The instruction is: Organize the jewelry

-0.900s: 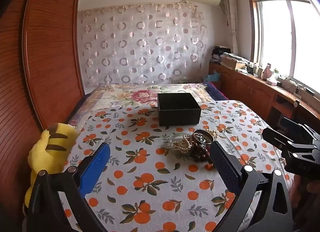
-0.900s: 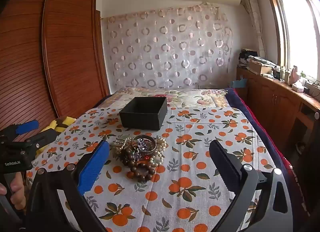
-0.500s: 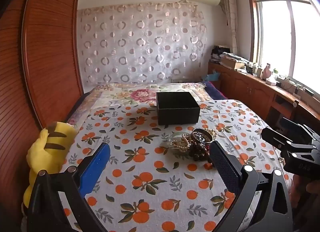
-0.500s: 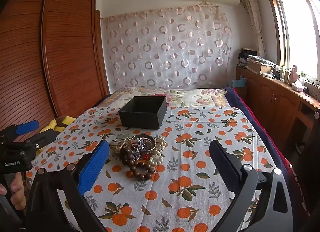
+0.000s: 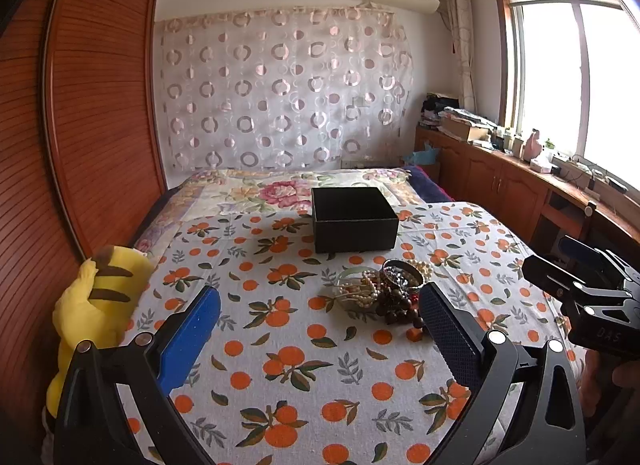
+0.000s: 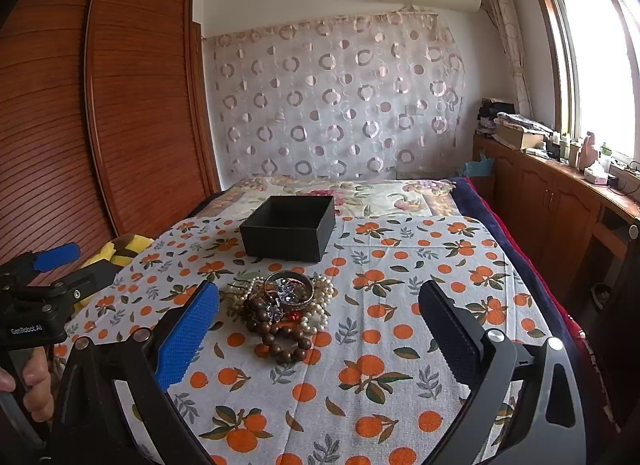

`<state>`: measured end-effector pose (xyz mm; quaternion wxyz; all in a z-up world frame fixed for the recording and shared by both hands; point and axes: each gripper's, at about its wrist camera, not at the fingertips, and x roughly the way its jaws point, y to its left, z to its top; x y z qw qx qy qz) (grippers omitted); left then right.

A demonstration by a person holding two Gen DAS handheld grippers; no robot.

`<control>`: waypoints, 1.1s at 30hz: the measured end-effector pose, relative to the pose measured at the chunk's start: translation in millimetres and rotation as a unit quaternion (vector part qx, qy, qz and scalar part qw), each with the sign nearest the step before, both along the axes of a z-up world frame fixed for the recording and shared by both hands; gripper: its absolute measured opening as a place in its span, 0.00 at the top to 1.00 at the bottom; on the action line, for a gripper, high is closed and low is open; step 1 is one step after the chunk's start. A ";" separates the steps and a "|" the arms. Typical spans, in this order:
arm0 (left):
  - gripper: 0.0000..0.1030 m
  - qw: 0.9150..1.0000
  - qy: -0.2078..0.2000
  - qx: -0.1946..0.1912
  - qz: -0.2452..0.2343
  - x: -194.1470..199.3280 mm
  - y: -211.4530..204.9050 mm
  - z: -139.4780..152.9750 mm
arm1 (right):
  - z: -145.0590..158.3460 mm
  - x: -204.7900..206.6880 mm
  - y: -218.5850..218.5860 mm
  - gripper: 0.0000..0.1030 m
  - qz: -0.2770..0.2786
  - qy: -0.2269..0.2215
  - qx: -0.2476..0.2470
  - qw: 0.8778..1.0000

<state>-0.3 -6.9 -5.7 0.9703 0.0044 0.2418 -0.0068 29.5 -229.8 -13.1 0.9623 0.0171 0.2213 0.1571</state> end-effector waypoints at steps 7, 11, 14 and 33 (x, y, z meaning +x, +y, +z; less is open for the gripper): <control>0.07 1.000 -0.002 -0.001 -0.003 -1.7 4.8 7.2 | 0.7 -0.5 0.1 0.02 0.000 -0.001 0.000 1.000; 0.07 1.000 -0.002 -0.002 -0.003 -1.3 3.6 7.9 | 0.9 -1.2 0.7 0.02 -0.001 -0.001 0.000 1.000; 0.07 1.000 -0.002 -0.001 -0.003 -2.0 4.1 8.9 | 1.1 -1.5 1.1 0.02 0.000 -0.001 0.000 1.000; 0.07 1.000 -0.003 -0.002 -0.002 -2.5 3.9 9.2 | 2.2 -2.0 -2.1 0.02 0.000 -0.003 0.001 1.000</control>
